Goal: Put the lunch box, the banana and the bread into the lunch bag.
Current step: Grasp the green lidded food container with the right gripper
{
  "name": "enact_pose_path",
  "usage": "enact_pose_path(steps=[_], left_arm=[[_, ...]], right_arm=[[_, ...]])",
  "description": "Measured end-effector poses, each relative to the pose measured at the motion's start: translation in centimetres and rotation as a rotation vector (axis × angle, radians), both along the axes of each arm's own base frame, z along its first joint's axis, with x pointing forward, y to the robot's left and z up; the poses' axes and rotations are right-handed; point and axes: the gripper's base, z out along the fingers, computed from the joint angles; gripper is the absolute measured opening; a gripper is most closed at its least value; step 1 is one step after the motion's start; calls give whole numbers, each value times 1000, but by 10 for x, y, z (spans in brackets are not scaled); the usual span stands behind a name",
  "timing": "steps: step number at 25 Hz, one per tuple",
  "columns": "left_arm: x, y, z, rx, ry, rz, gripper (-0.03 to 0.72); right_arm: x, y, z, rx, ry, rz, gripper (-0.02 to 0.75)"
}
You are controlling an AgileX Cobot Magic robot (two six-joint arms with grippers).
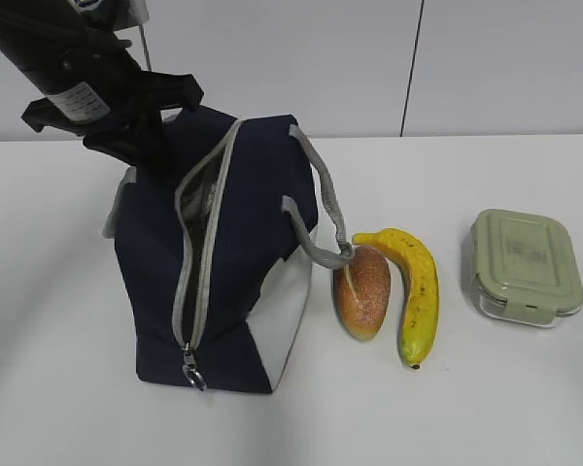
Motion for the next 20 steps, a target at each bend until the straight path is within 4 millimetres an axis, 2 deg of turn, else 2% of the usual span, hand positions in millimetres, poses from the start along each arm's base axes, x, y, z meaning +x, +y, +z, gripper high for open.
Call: enact_pose_path(steps=[3,20], left_arm=[[0,0,0,2,-1,0,-1],[0,-1,0,-19,7,3,-3]], right_arm=[[0,0,0,0,0,0,507],[0,0,0,0,0,0,507]])
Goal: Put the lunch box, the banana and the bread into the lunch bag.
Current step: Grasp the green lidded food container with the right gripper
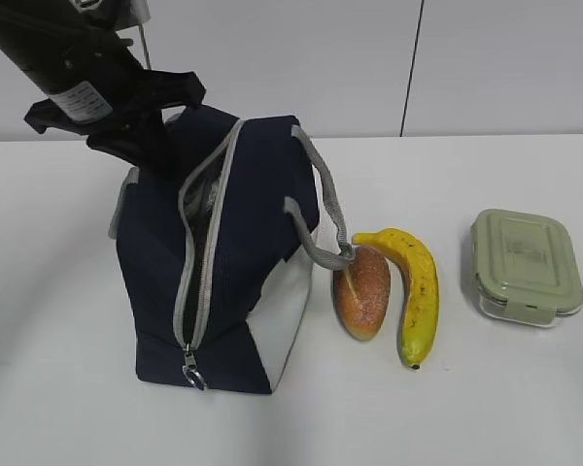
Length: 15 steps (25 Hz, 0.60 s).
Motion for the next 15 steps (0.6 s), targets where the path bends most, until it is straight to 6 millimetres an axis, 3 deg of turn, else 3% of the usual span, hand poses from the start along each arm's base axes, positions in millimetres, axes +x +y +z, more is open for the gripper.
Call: enact_pose_path(steps=[8,15], left_arm=[[0,0,0,0,0,0,-3],[0,0,0,0,1,0,-3]], right_arm=[[2,0,0,59,8,-37,507],[56,1,0,121,311,-107,507]])
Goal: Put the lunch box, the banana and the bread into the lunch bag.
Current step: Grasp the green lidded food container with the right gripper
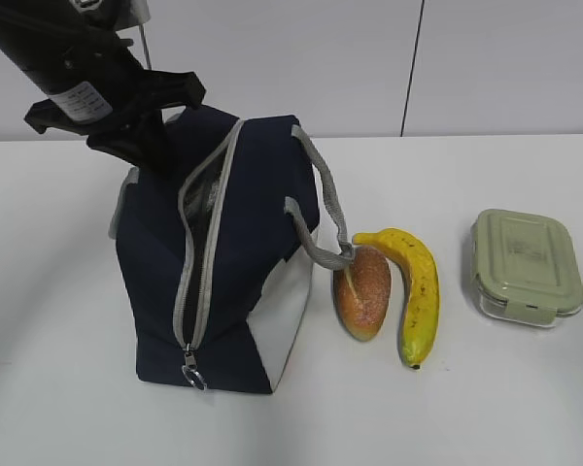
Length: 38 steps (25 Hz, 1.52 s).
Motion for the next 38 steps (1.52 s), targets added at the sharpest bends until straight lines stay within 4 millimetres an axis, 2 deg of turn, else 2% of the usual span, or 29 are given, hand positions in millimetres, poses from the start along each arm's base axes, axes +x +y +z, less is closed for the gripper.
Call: enact_pose_path(steps=[9,17,22,27,38], left_arm=[[0,0,0,0,0,0,-3],[0,0,0,0,1,0,-3],[0,0,0,1,2,-1,-3],[0,0,0,-2,3,0,-3],[0,0,0,-4,4,0,-3]], right_arm=[[82,15,-17,170,116,22,507],[127,19,-26,226,190,61,507],[144,-1,-26,259,181,-4,507],[161,-5,-42,296,239,4,507],[221,-47,-58,432,325,-36,507]])
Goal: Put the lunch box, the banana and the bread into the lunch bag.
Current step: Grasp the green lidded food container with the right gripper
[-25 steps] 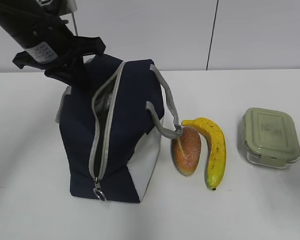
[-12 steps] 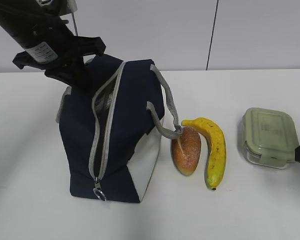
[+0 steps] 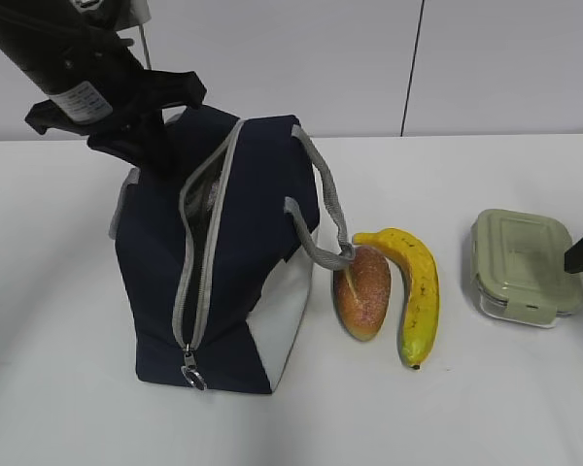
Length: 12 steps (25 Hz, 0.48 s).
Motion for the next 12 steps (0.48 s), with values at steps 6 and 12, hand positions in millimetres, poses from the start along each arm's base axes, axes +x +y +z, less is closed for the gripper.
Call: enact_pose_path(steps=[6,12], left_arm=[[0,0,0,0,0,0,-3],[0,0,0,-1,0,0,-3]], right_arm=[[24,-28,-9,93,42,-26,507],[34,-47,-16,108,61,-58,507]])
